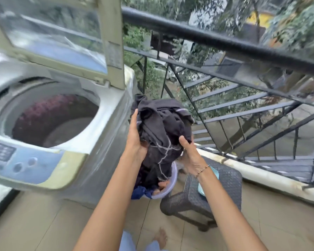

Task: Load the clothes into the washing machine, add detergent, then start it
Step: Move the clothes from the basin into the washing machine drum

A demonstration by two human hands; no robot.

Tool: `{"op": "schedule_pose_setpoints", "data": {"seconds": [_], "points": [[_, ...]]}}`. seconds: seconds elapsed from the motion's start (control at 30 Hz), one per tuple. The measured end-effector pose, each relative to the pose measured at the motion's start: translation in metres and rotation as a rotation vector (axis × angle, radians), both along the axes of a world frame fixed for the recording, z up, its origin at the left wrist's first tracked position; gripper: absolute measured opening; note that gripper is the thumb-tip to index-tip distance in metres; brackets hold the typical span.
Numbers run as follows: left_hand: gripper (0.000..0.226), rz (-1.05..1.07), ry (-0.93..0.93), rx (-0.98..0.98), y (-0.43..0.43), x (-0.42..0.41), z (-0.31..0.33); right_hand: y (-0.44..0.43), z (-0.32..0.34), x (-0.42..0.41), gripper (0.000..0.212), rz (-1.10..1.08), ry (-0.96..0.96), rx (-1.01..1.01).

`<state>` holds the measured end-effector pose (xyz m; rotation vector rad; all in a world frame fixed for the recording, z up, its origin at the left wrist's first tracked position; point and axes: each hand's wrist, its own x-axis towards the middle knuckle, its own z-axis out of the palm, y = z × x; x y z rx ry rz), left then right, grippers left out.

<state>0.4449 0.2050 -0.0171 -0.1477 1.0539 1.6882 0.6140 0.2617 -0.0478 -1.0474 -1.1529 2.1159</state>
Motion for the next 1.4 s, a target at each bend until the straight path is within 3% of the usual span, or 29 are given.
{"op": "schedule_pose_setpoints", "data": {"seconds": [0.07, 0.1, 0.17, 0.23, 0.33, 0.37, 0.43, 0.53, 0.6, 0.73, 0.83, 0.9, 0.97, 1.07, 1.13, 1.27, 1.4], "points": [[0.045, 0.074, -0.041, 0.106, -0.007, -0.014, 0.027, -0.013, 0.015, -0.008, 0.094, 0.149, -0.08, 0.024], [0.045, 0.106, -0.051, 0.154, -0.011, -0.022, 0.039, -0.02, 0.025, -0.016, 0.087, 0.245, -0.125, 0.057], [0.045, 0.153, -0.053, 0.224, -0.022, -0.042, 0.06, -0.03, 0.038, -0.039, 0.046, 0.313, -0.222, 0.155], [0.045, 0.199, -0.021, 0.237, -0.038, -0.069, 0.074, -0.032, 0.052, -0.075, 0.018, 0.141, -0.312, 0.206], [0.058, 0.23, 0.114, 0.173, -0.07, -0.119, 0.077, -0.027, 0.082, -0.132, 0.018, -0.066, -0.317, 0.164], [0.064, 0.192, 0.166, 0.143, -0.082, -0.136, 0.077, -0.027, 0.09, -0.151, 0.016, -0.032, -0.327, 0.137], [0.081, 0.143, 0.249, 0.08, -0.104, -0.172, 0.079, -0.034, 0.104, -0.19, 0.033, 0.121, -0.368, 0.082], [0.11, 0.276, 0.493, -0.132, -0.125, -0.227, 0.084, -0.044, 0.123, -0.248, 0.036, 0.208, -0.191, -0.012], [0.115, 0.266, 0.638, -0.225, -0.132, -0.263, 0.089, -0.048, 0.134, -0.288, 0.038, 0.204, -0.053, -0.08], [0.098, 0.213, 0.912, -0.318, -0.138, -0.321, 0.082, -0.053, 0.133, -0.353, 0.036, 0.222, -0.023, -0.056], [0.064, 0.165, 1.042, -0.343, -0.138, -0.347, 0.067, -0.056, 0.108, -0.383, 0.028, 0.1, -0.146, -0.004], [0.06, 0.073, 1.058, -0.353, -0.133, -0.357, 0.05, -0.057, 0.083, -0.398, 0.027, 0.025, -0.25, 0.04], [0.057, -0.119, 1.105, -0.444, -0.127, -0.369, 0.029, -0.059, 0.06, -0.406, 0.034, 0.018, -0.405, 0.106], [0.064, -0.63, 1.195, -0.792, -0.123, -0.377, 0.008, -0.061, 0.04, -0.402, 0.065, 0.17, -0.752, 0.41], [0.057, -0.783, 1.231, -0.898, -0.121, -0.373, 0.006, -0.062, 0.035, -0.395, 0.073, 0.254, -0.806, 0.51], [0.042, -0.642, 1.252, -0.81, -0.106, -0.342, 0.016, -0.056, 0.036, -0.377, 0.065, 0.226, -0.717, 0.581], [0.049, -0.423, 1.223, -0.64, -0.081, -0.275, 0.038, -0.048, 0.053, -0.341, 0.051, 0.032, -0.578, 0.74]]}}
